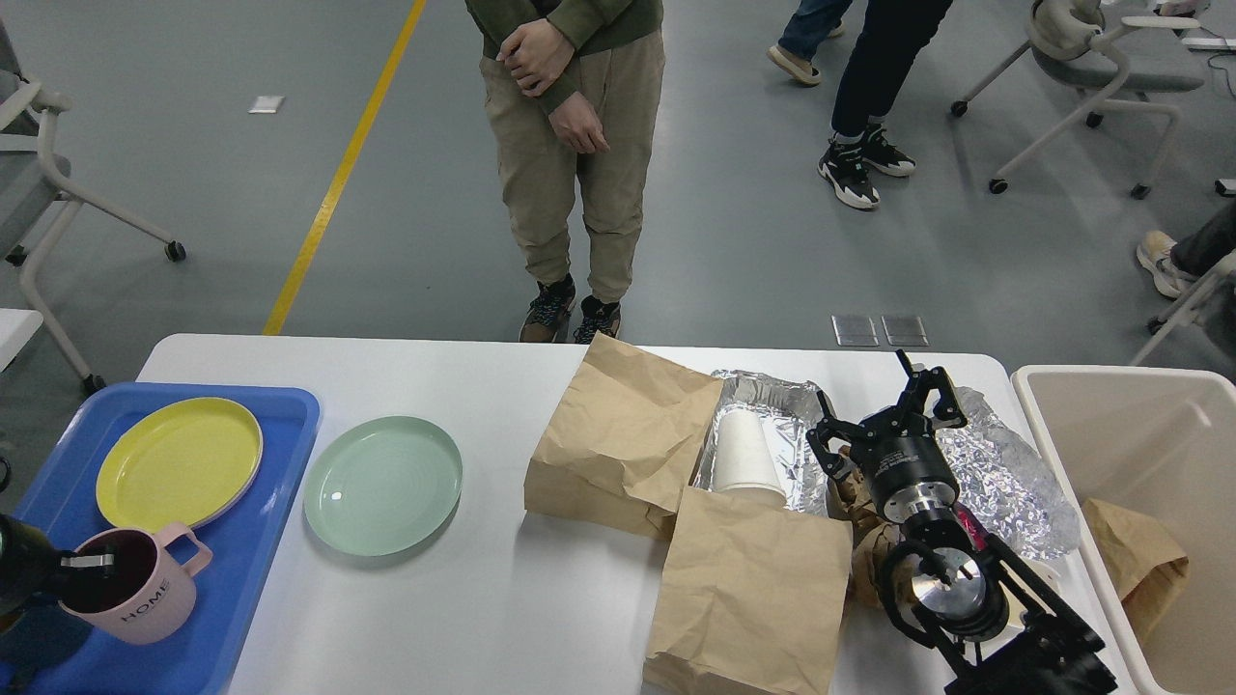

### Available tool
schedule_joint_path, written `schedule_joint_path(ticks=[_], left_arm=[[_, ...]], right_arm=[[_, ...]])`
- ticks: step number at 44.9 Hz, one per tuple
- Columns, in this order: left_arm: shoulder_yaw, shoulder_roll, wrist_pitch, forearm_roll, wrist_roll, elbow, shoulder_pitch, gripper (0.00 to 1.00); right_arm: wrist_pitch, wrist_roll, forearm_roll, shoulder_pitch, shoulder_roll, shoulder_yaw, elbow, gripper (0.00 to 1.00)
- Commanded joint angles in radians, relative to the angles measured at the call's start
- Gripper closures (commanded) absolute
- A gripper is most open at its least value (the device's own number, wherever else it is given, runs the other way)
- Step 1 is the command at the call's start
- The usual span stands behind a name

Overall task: Tidy desktop
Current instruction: 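Lower the pink mug onto the blue tray and release it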

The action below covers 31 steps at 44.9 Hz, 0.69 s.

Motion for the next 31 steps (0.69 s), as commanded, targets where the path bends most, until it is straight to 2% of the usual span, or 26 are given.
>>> schedule_joint_path(ticks=[1, 8, 31], left_arm=[[-0.011, 0.000, 0.021, 0.002, -0.001, 0.002, 0.022, 1.00], [-0.020, 0.009, 0.044, 0.041, -0.003, 0.002, 0.045, 1.00], [-0.077, 0.017, 0.044, 0.040, -0.004, 0.001, 0.100, 1.00]], right_arm=[[0.000, 0.000, 0.000, 0.000, 0.000, 0.000, 0.000, 0.00], [0.000, 0.000, 0.000, 0.000, 0.000, 0.000, 0.000, 0.00], [0.000, 0.000, 0.000, 0.000, 0.000, 0.000, 0.000, 0.00]])
